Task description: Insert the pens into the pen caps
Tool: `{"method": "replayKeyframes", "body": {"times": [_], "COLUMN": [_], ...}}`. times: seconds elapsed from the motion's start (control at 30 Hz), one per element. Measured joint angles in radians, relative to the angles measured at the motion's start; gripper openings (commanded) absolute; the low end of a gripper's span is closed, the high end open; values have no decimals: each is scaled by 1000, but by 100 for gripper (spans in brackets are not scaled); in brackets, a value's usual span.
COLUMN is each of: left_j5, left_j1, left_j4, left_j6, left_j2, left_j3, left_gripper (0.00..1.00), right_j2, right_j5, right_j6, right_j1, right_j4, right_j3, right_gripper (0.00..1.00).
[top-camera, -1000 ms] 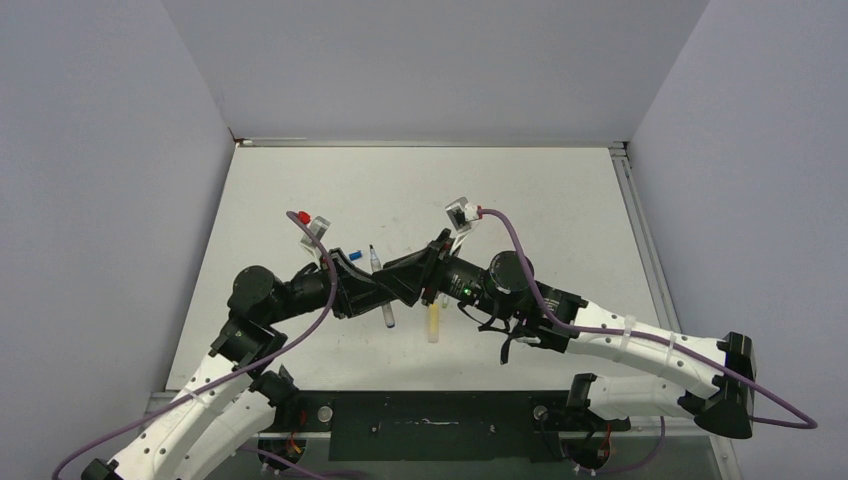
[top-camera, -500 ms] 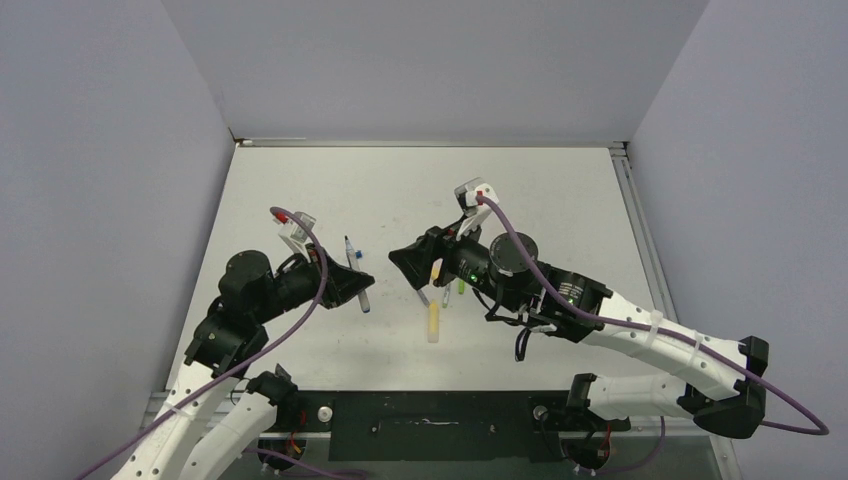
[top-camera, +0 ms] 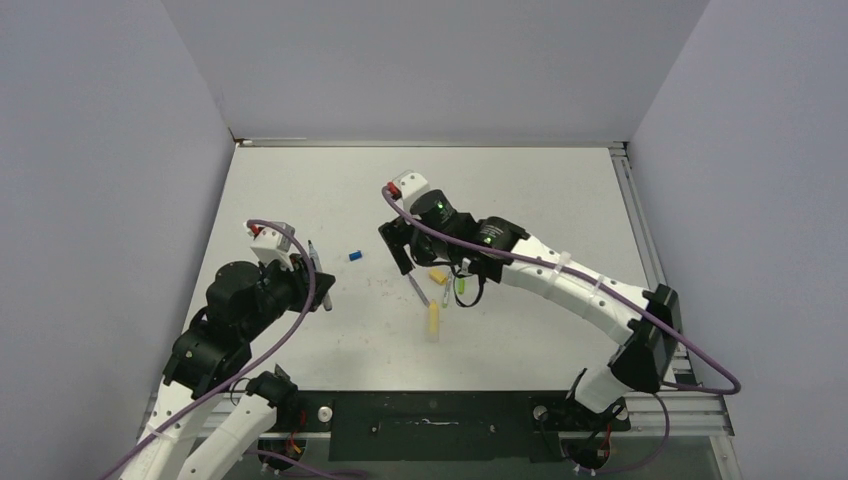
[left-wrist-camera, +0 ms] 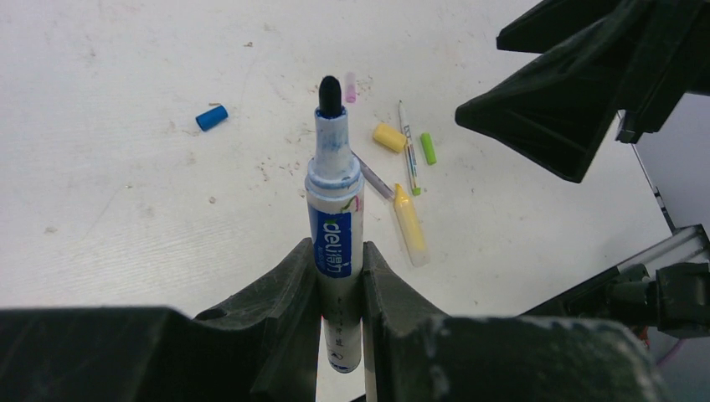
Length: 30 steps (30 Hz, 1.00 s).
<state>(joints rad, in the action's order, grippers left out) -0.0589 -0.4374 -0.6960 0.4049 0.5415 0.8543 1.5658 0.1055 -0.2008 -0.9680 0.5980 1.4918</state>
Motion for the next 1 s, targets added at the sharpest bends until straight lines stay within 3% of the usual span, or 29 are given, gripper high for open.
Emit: {"method": "replayKeyframes", "body": {"times": [0.23, 0.6, 1.0], "left_j5": [97, 173, 187], "left_j1": [0, 0, 8], "left_j4": [11, 12, 13], "left_j6": [-2, -2, -1], "left_j2": [-61, -120, -122], "left_j3": [-51, -64, -65], "left_gripper": [0, 0, 0], "right_j2": [267, 587, 806], "right_j5": [-129, -250, -309], "right_j6": [124, 294, 426], "right_j1": [12, 19, 34], "right_j4": [44, 115, 143], "right_j3": [243, 540, 748], "right_gripper": [88, 89, 79]}}
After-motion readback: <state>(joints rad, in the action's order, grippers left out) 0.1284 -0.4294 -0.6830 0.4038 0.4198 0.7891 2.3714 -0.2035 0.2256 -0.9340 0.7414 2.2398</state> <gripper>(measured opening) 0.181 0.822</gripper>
